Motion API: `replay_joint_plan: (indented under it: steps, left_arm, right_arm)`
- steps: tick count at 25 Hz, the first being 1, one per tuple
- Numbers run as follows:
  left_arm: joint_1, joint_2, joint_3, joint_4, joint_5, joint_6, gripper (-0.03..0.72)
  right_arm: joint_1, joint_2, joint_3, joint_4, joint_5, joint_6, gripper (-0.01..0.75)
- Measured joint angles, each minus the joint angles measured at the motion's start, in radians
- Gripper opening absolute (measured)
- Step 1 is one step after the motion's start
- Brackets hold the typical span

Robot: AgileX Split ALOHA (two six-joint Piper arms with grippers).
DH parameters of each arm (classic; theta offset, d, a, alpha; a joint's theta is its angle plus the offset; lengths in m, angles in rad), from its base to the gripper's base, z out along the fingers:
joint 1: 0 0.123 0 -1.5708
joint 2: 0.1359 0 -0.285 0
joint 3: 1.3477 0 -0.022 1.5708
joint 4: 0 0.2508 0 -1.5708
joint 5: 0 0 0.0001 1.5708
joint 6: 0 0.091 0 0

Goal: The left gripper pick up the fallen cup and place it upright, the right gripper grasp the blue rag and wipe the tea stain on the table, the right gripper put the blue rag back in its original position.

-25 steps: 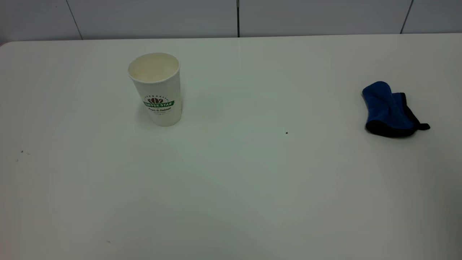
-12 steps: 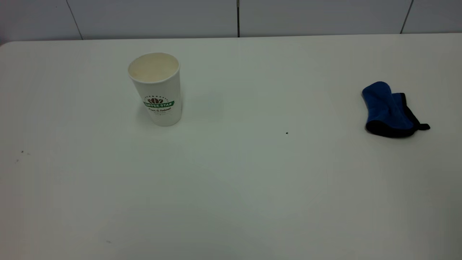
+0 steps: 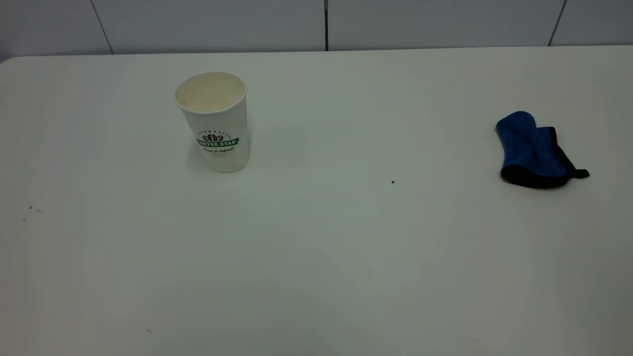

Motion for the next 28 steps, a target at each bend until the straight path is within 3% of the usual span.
replay_joint_plan:
  steps: [7,28]
  left_arm:
    - [0.0,0.0,0.0,0.0,0.0,0.0,0.566]
    - [0.0,0.0,0.0,0.0,0.0,0.0,0.566]
  right_arm:
    - [0.0,-0.013,0.0,-0.001,0.001,0.0,0.612]
    - [0.0,-0.013,0.0,-0.001,0.001,0.0,0.315]
